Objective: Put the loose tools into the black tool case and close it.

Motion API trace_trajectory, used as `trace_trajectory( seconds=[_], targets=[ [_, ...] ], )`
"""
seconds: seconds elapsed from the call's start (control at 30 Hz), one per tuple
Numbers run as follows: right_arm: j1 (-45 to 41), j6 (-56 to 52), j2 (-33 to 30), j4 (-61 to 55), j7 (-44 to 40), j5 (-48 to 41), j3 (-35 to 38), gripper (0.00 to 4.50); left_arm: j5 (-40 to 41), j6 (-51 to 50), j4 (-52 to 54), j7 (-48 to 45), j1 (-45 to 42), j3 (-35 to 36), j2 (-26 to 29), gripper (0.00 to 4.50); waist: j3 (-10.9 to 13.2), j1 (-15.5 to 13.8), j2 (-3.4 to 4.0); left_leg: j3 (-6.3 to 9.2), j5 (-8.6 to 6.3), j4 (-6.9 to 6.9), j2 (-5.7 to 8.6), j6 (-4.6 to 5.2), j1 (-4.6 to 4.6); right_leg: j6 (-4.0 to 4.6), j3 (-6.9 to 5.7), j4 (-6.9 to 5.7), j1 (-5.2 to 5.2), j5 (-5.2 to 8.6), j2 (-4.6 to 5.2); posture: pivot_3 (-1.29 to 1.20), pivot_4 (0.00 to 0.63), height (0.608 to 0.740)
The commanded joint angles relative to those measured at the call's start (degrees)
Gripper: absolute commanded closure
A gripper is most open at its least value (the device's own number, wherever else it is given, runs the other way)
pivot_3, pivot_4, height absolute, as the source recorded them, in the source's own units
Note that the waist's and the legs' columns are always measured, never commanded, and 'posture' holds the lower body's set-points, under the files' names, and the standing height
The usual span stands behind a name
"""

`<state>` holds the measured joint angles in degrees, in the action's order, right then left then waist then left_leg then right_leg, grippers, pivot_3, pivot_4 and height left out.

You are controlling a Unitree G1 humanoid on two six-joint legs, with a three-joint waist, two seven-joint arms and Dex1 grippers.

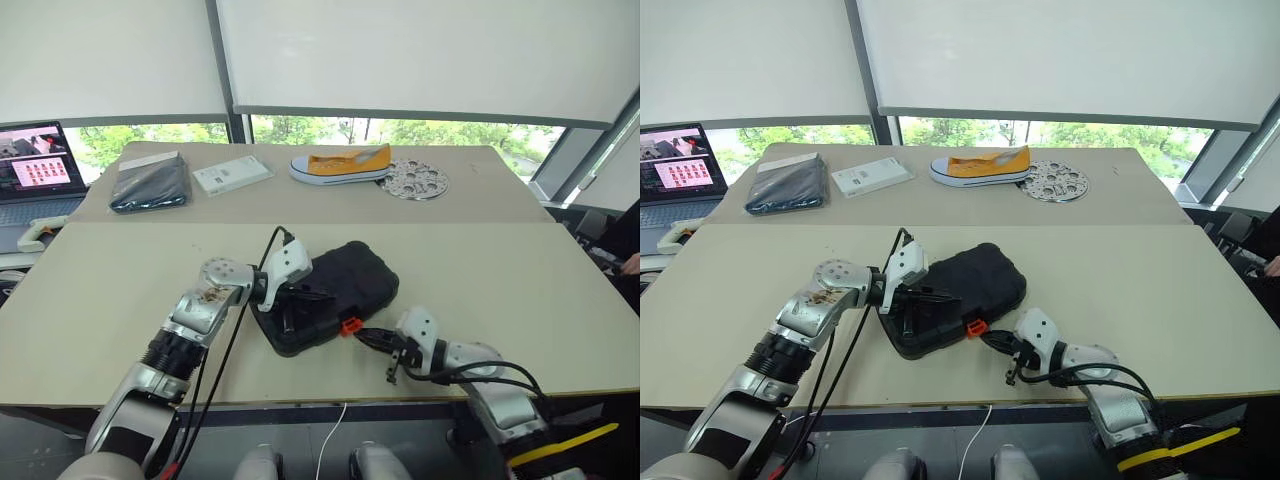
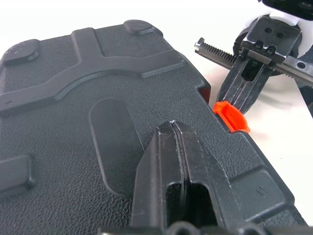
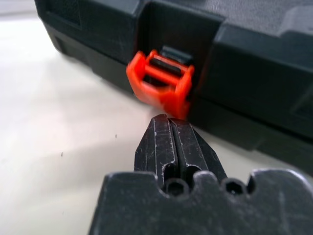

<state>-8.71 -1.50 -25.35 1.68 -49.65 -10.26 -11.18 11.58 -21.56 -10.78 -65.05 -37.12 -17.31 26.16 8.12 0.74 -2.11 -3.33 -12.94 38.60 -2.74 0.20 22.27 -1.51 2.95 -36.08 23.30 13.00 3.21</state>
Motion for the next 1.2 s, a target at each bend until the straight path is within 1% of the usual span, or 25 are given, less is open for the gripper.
trace_trajectory(
  seconds=[0.03,0.13,0.23,0.33,0.53,0.7,0.9,1.0,1.07,1.13,1.2],
  targets=[
    [-2.29,0.99,2.84,-2.15,0.58,-3.37,1.85,4.5,-2.7,-2.8,-4.23,1.55,2.86,-2.13,-0.1,4.48,0.0,0.05,0.0,0.0,0.0,0.0,0.0,0.0,0.0,0.0,0.0,0.0,0.0,0.0,0.0,0.0,0.15,0.74],
    [-2.67,1.88,4.07,-2.67,0.11,-4.29,2.83,4.5,-2.94,-2.82,-4.6,1.57,3.16,-2.32,-0.04,4.48,0.01,0.31,0.02,0.01,0.0,0.0,-0.02,0.0,-0.01,0.0,0.0,-0.02,0.02,-0.01,-0.01,0.0,0.15,0.74],
    [-2.57,-0.08,5.11,-6.05,0.04,-7.91,4.53,4.5,-3.09,-3.18,-4.63,1.39,3.51,-2.89,-0.07,4.48,0.02,0.33,0.03,0.01,0.0,-0.02,-0.03,0.0,0.01,0.0,0.0,-0.03,0.06,-0.01,-0.02,0.0,0.15,0.74],
    [-2.9,-0.67,5.19,-6.75,0.34,-8.56,5.15,4.5,-3.22,-3.14,-4.74,1.03,3.66,-3.39,-0.09,4.48,0.03,0.35,0.03,0.0,0.0,-0.03,-0.04,0.0,0.03,0.0,0.01,-0.03,0.1,-0.01,-0.01,0.0,0.15,0.74],
    [-3.71,-1.69,4.86,-6.83,-0.02,-9.49,5.66,4.5,-3.76,-3.45,-4.61,-0.45,3.96,-4.88,0.54,4.48,0.02,0.5,0.03,0.0,0.0,-0.16,-0.03,0.0,0.01,0.01,0.04,-0.01,0.15,0.0,-0.02,0.0,0.15,0.74],
    [-3.6,-4.64,4.55,-8.16,-0.54,-11.06,5.58,4.5,-3.86,-4.09,-4.2,-0.92,4.57,-5.29,0.86,4.48,0.0,0.74,0.04,-0.01,0.0,-0.29,-0.02,0.0,0.01,0.02,0.16,-0.02,0.24,0.01,-0.05,0.0,0.15,0.74],
    [-2.81,-8.66,5.22,-10.29,-0.23,-13.2,5.2,4.5,-4.0,-3.91,-4.17,-0.83,5.01,-5.38,0.86,4.48,-0.18,0.67,0.09,0.0,0.0,-0.52,-0.02,-0.01,-0.3,0.09,0.24,0.05,0.05,0.07,-0.09,0.0,0.15,0.74],
    [-1.41,-9.57,3.53,-12.02,-1.09,-13.48,6.13,4.5,-2.76,-1.85,-3.22,-0.97,5.91,-3.65,0.78,4.48,-0.24,0.39,0.12,-0.03,-0.01,-0.73,0.03,-0.01,-0.29,0.08,0.24,0.16,0.06,0.2,-0.06,0.0,0.15,0.74],
    [-0.02,-9.91,1.29,-13.94,-2.06,-14.25,7.65,4.5,-0.82,0.34,-2.51,-1.84,6.79,-1.14,1.02,4.48,-0.27,0.27,0.17,-0.04,-0.04,-0.79,0.06,-0.06,-0.26,0.06,0.24,0.19,0.07,0.28,-0.02,0.0,0.15,0.74],
    [1.64,-9.97,-1.44,-15.9,-2.73,-15.5,10.13,4.5,2.09,3.04,-1.56,-2.43,7.9,3.01,1.24,4.48,-0.28,0.38,0.2,-0.07,-0.15,-0.82,0.08,-0.05,-0.23,-0.02,0.27,0.19,0.11,0.32,0.0,0.0,0.15,0.74],
    [3.47,-10.14,-4.19,-17.66,-3.46,-17.12,13.33,4.5,5.79,6.53,0.88,-3.69,9.5,8.05,1.95,3.98,-0.28,0.58,0.28,-0.08,-0.23,-0.83,0.06,-0.03,-0.19,-0.11,0.32,0.18,0.17,0.31,-0.01,0.0,0.15,0.74]
  ],
)
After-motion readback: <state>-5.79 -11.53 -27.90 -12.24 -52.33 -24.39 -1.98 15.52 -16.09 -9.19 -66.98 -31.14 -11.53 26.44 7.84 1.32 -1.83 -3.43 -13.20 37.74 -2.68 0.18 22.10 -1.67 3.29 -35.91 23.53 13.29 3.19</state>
